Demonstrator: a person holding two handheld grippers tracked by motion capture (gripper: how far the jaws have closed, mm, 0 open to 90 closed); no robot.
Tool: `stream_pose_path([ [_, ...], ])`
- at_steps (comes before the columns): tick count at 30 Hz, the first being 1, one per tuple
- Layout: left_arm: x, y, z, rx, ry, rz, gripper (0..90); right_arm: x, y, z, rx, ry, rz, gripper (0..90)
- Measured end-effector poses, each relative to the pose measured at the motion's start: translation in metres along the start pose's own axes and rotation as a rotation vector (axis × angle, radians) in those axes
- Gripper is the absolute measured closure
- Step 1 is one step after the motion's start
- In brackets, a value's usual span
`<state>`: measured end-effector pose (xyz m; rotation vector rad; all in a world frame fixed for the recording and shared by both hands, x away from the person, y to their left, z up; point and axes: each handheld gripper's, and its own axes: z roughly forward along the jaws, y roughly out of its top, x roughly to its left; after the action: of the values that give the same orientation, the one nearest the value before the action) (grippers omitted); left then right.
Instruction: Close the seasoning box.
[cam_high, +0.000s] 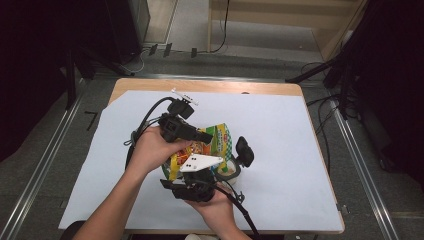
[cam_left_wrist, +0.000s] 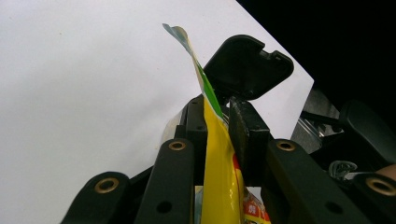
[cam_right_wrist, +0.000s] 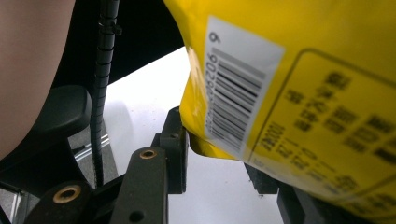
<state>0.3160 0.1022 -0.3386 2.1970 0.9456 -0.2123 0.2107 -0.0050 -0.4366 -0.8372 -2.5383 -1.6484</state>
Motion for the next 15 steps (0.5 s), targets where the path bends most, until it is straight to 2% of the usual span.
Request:
stream_pose_path([
  [15,-0.0032,0.0001,-0.0006,-0.003,0.018,0.012,79.6,-0.0001,0.0006,0.0013,-0.006,0.001,0.009,64.7],
])
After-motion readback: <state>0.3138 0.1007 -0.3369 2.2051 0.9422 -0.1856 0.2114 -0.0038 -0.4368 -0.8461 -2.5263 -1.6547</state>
